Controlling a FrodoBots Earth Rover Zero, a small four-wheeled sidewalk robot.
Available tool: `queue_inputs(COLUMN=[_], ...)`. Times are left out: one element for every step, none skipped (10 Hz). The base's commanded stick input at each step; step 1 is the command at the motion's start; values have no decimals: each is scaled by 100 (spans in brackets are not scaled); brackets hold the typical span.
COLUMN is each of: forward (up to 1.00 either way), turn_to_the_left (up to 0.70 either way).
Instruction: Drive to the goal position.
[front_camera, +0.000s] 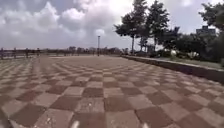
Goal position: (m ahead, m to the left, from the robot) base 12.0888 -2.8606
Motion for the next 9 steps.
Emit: queue_inputs(forward=[70,70,70,70,70,70,70,70,70], turn_to_the_left=[-4,-17,-35,-33,-14,0,0,0,0])
